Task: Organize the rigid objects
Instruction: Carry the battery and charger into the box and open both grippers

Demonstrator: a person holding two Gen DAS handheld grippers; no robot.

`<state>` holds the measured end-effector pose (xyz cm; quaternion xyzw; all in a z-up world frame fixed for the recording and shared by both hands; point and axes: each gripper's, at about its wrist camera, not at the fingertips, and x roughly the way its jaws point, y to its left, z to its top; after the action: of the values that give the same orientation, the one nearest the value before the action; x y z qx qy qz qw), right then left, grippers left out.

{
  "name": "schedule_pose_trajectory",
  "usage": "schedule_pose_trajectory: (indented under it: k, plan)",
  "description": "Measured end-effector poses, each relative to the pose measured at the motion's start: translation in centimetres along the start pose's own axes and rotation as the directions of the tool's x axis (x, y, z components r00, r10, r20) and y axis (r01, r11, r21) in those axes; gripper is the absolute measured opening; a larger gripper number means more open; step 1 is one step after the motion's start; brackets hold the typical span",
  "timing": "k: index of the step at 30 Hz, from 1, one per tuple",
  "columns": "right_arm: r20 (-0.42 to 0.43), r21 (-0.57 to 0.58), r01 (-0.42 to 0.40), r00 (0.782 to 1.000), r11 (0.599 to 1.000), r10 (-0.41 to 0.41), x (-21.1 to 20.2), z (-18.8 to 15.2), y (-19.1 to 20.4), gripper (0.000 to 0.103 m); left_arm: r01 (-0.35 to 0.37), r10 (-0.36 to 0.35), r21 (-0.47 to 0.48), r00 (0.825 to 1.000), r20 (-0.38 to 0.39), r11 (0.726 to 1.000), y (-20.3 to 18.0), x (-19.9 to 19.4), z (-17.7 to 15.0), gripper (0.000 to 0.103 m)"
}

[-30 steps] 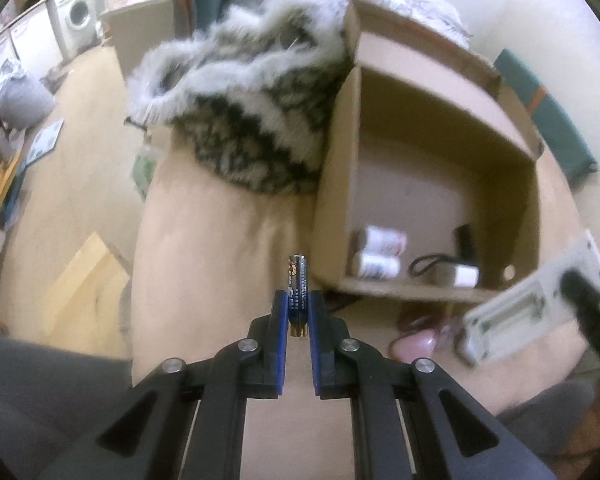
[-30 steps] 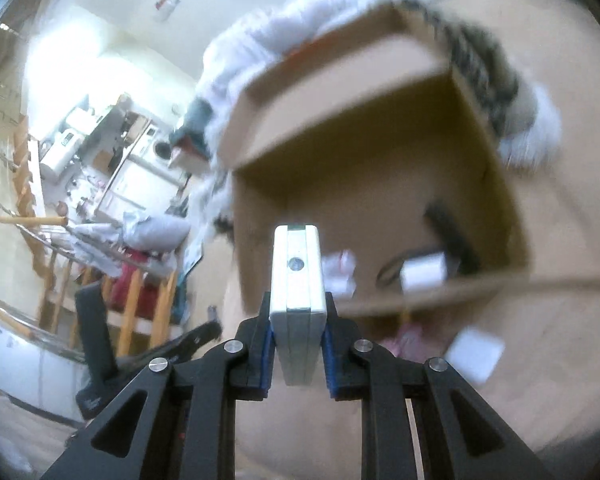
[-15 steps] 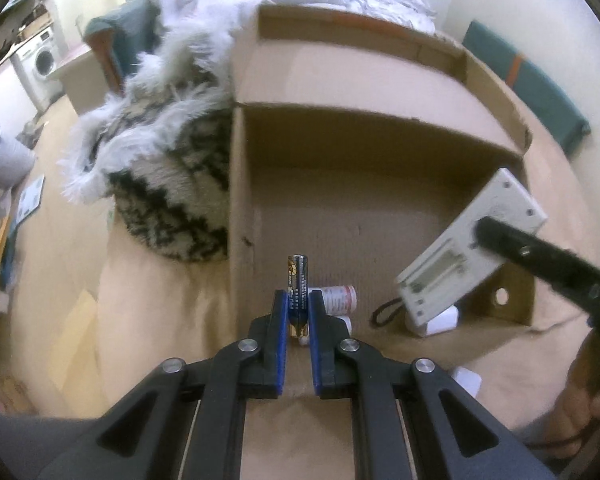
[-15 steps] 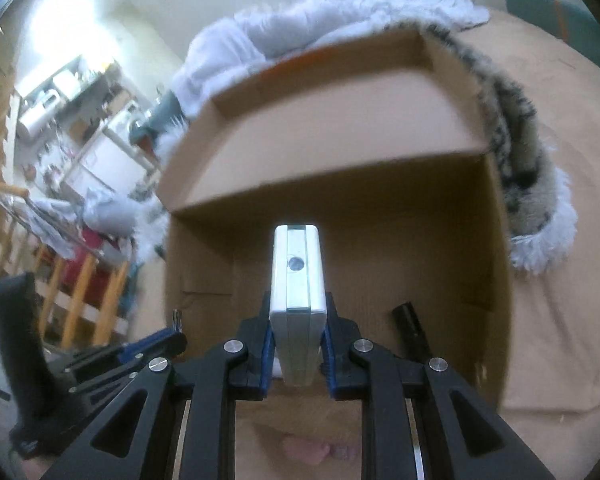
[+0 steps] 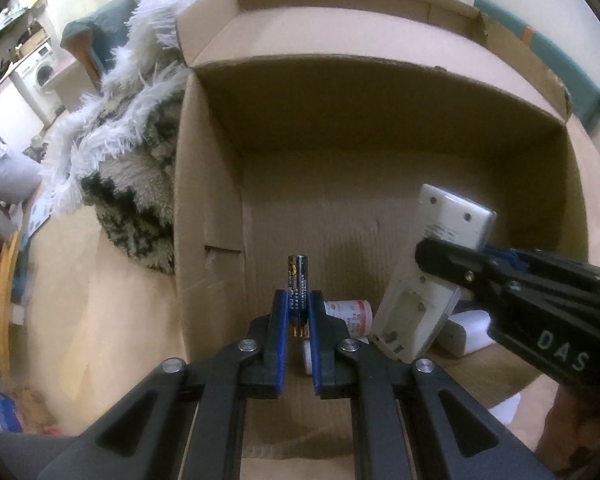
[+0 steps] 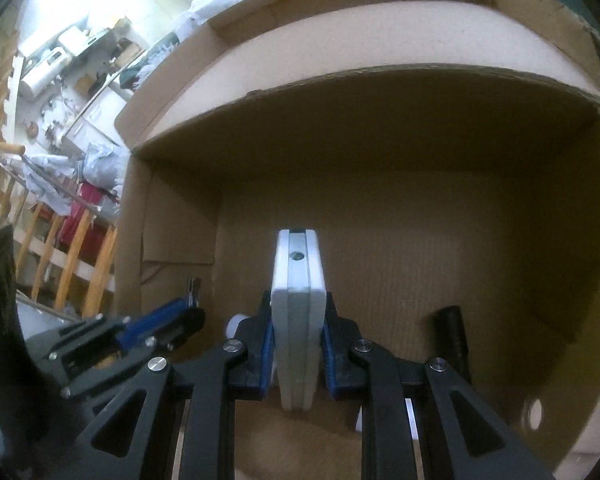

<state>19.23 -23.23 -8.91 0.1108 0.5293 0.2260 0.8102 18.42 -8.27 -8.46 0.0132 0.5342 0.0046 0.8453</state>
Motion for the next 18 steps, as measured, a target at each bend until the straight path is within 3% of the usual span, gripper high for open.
schedule_pose_trajectory:
  k: [12,18]
  plan:
    - [-0.022,0.053,0.038,0.999,0.998,-0.037,0.5,0.7,-0.7,0.023,-0.044,0.044,0.017,0.999,0.003,0.999,-1.7,0.6,-0.2,0.009]
    - [-0.063,0.060,0.060,0.996,0.996,-0.057,1.1,0.5,-0.7,0.031,-0.043,0.043,0.025,0.999,-0.018,0.999,-1.9,1.5,-0.7,0.009]
